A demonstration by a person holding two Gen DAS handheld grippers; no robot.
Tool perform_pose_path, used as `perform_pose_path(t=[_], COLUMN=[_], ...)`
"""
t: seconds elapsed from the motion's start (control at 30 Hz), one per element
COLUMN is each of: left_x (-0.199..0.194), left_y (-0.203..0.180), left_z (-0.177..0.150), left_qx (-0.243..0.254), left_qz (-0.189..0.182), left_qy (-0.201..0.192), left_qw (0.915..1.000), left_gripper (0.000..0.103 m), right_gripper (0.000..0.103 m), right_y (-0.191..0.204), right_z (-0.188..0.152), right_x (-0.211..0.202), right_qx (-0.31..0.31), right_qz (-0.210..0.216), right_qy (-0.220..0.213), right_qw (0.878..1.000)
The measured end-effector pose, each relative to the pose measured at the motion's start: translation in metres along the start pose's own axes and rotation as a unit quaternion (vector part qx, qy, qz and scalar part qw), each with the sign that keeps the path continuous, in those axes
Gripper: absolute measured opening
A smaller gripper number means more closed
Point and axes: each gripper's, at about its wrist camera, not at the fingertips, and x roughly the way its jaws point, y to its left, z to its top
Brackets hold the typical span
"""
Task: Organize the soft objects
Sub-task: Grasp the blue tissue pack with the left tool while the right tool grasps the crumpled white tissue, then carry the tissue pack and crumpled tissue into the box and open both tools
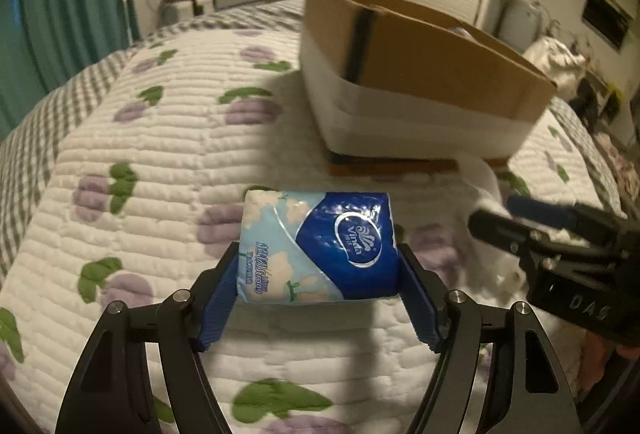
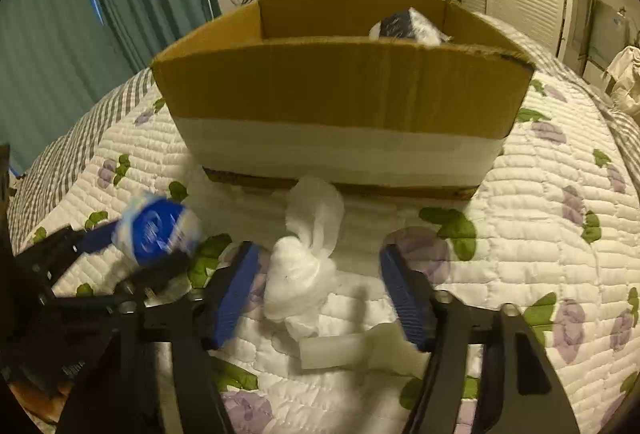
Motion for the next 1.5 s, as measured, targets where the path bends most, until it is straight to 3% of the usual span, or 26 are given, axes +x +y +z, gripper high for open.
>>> perform_pose_path(t=[0.13,0.23,0.67,1.0,1.23,1.5], left_x=[0.004,0.004,-0.047,-0.122,-0.144,-0.112], left_y=[0.007,0.007,-0.006,-0.024,-0.043,-0.05], left_z=[0.001,0.0,-0.002,0.027,0.066,0.132], left_qx=[-0.015,-0.013,0.003,0.009,0.036,0.037], left_qz=[-0.003,-0.002,0.0,-0.008,-0.005,0.0], left_qy=[0.008,0.012,-0.011,-0.076,-0.123,-0.146], left_qw=[0.9998,0.9998,0.9999,0.997,0.9917,0.9886], left_gripper=[0.073,0.073,0.073,0.073,0.073,0.073], right_gripper=[0.03,0.027,0.027,0.027,0.027,0.027], right_y=[0.007,0.013,0.02,0.02,0.015,-0.009], right_z=[-0.004,-0.006,-0.014,-0.002,0.033,0.107], right_x=[0.003,0.0,-0.063,-0.147,-0.182,-0.174], right_qx=[-0.016,-0.027,-0.021,-0.022,-0.042,-0.036], right_qz=[0.001,-0.004,0.01,0.013,0.014,0.021], right_qy=[0.006,-0.001,-0.051,-0.122,-0.16,-0.181], right_qw=[1.0,1.0,0.998,0.992,0.986,0.983])
